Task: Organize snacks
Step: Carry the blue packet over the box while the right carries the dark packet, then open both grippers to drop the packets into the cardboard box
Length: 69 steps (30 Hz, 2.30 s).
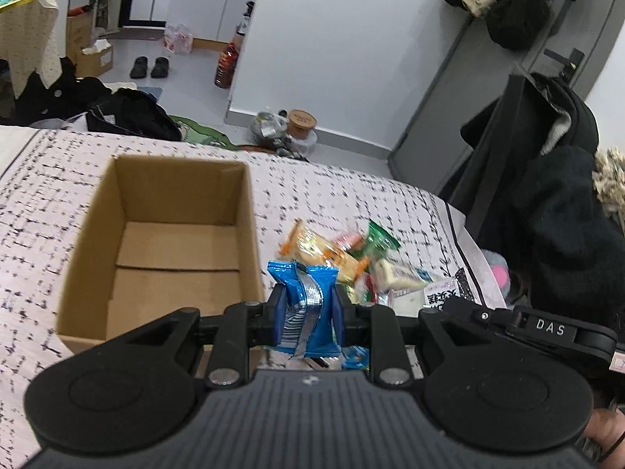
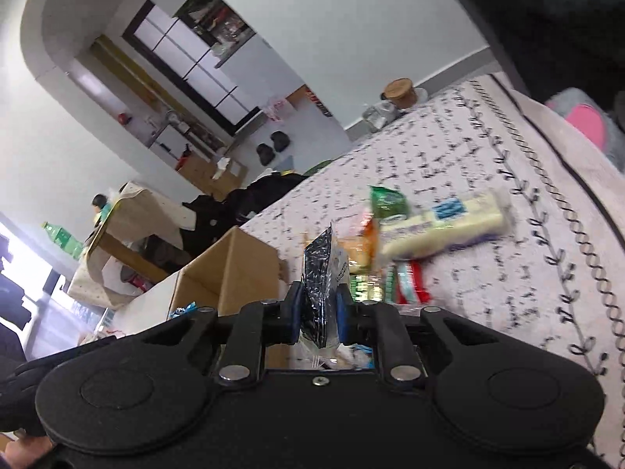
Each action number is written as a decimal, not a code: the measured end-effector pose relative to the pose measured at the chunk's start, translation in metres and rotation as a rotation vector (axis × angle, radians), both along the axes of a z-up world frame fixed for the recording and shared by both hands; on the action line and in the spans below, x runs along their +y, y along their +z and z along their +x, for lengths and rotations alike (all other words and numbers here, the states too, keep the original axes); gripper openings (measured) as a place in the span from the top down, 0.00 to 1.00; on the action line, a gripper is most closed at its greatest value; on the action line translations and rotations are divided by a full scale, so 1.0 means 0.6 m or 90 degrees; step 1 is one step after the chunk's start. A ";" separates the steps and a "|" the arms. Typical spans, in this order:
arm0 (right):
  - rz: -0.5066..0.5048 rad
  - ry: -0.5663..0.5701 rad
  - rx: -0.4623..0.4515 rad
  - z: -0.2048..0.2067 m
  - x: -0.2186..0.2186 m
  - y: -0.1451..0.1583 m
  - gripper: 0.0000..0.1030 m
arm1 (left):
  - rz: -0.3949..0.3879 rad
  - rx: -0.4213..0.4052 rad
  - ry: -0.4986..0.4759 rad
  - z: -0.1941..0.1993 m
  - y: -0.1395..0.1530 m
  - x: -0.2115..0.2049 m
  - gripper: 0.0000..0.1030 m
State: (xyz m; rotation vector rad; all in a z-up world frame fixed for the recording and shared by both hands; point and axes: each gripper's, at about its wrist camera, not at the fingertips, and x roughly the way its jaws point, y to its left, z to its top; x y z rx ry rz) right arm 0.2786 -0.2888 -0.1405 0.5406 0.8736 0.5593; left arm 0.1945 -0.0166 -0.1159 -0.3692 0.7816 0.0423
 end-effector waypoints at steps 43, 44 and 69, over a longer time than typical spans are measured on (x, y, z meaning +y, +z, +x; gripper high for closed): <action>0.018 0.175 -0.038 0.004 0.189 0.047 0.55 | 0.027 0.042 0.154 -0.028 -0.015 0.154 0.36; 0.016 0.171 -0.039 0.002 0.184 0.048 0.54 | 0.025 0.043 0.153 -0.028 -0.015 0.153 0.34; -0.106 0.056 -0.054 -0.034 0.031 0.018 0.10 | 0.058 0.039 0.095 -0.003 -0.019 0.033 0.00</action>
